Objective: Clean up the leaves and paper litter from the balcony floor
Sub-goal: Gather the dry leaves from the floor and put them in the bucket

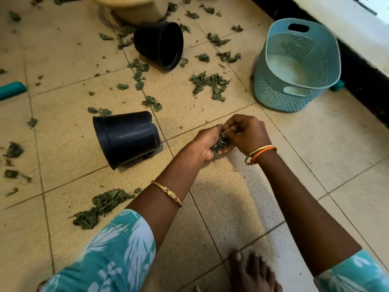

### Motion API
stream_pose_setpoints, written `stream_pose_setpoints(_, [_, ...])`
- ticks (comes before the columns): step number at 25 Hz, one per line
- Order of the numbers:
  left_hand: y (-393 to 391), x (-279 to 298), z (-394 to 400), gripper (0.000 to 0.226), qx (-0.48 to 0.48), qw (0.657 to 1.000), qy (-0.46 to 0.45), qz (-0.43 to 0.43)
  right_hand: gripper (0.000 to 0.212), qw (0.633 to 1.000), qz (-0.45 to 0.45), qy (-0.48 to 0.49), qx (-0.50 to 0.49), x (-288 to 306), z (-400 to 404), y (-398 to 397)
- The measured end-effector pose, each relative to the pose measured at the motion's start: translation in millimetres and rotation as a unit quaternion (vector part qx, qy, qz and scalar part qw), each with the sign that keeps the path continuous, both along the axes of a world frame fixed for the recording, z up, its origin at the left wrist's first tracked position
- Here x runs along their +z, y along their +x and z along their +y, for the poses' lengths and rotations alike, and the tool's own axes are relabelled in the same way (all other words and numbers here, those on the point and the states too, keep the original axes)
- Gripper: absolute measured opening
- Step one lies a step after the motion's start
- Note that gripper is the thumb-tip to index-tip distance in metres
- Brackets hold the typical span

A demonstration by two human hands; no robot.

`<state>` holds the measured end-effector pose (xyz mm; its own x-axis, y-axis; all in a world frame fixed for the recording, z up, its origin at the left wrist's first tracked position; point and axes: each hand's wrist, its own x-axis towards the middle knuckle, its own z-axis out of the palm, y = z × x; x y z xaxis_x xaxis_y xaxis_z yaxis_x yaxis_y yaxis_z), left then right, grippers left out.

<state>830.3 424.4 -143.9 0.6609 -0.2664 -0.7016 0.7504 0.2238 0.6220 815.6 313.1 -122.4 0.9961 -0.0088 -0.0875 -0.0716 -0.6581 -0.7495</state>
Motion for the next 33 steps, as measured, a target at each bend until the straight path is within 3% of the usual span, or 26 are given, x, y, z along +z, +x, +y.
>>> stream_pose_setpoints(5, [24, 37, 28, 0.035, -0.007, 0.997, 0.076, 0.016, 0.023, 0.995, -0.008, 0.101, 0.001, 25, 21, 31])
stream_pose_setpoints(8, [58, 85, 61, 0.034, -0.028, 0.986, 0.162, -0.035, 0.022, 0.991, 0.008, 0.127, 0.040, 57, 49, 67])
stream_pose_setpoints(10, [80, 121, 90, 0.033, -0.053, 0.964, 0.249, -0.078, 0.014, 0.992, -0.009, 0.088, 0.095, 84, 75, 93])
stream_pose_setpoints(12, [97, 150, 126, 0.031, -0.074, 0.943, 0.309, -0.098, 0.011, 0.983, -0.015, -0.025, 0.180, 109, 103, 113])
stream_pose_setpoints(14, [105, 169, 161, 0.028, -0.107, 0.919, 0.361, -0.116, 0.034, 0.946, -0.004, -0.154, 0.285, 121, 131, 120])
stream_pose_setpoints(17, [98, 175, 207, 0.026, -0.129, 0.892, 0.410, -0.137, 0.082, 0.859, -0.003, -0.288, 0.423, 110, 173, 106])
stream_pose_setpoints(20, [70, 152, 248, 0.028, -0.112, 0.900, 0.400, -0.134, 0.124, 0.789, -0.007, -0.373, 0.488, 69, 200, 69])
stream_pose_setpoints(22, [50, 124, 269, 0.029, -0.089, 0.914, 0.379, -0.114, 0.131, 0.775, -0.030, -0.380, 0.504, 41, 207, 44])
stream_pose_setpoints(24, [36, 94, 279, 0.029, -0.065, 0.927, 0.355, -0.103, 0.127, 0.793, -0.077, -0.368, 0.480, 24, 206, 32])
stream_pose_setpoints(27, [26, 63, 279, 0.028, -0.012, 0.947, 0.303, -0.105, 0.128, 0.864, -0.064, -0.320, 0.383, 24, 194, 39])
stream_pose_setpoints(30, [24, 49, 281, 0.029, 0.034, 0.963, 0.254, -0.081, 0.128, 0.929, -0.071, -0.283, 0.226, 31, 166, 54])
stream_pose_setpoints(33, [18, 34, 281, 0.032, 0.038, 0.973, 0.220, -0.056, 0.126, 0.942, -0.059, -0.314, 0.100, 33, 133, 75])
